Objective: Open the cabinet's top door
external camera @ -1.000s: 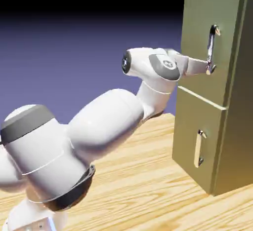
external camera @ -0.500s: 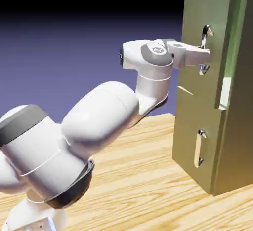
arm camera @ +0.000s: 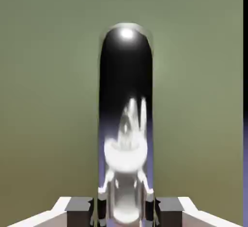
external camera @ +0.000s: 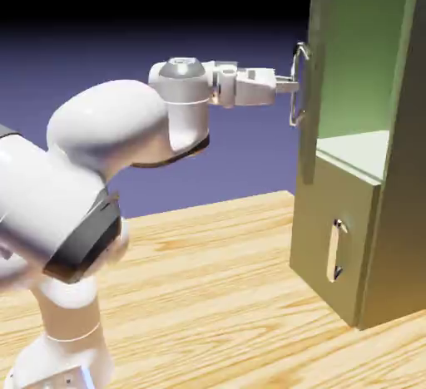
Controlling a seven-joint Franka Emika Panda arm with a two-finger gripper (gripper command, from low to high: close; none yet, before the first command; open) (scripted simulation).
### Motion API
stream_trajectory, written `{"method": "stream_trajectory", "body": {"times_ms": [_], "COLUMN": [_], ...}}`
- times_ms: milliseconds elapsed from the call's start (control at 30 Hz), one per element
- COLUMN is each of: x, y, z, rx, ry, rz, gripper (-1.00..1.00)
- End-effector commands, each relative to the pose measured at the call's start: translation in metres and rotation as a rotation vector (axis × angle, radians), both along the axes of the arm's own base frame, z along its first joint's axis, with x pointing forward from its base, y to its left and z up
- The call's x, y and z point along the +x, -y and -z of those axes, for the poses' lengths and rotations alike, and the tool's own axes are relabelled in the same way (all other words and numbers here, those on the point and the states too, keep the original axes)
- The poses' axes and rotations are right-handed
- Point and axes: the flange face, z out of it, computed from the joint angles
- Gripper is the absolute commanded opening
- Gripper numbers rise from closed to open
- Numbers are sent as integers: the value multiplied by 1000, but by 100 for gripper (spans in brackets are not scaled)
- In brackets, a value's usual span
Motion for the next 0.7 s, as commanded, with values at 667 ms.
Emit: {"method": "stream_trajectory", "body": {"times_ms": [667], "x": [-14], "y": [-160], "z": [0], "rx": [0], "ry": [0], "rz": [622], "gripper": [-100]}}
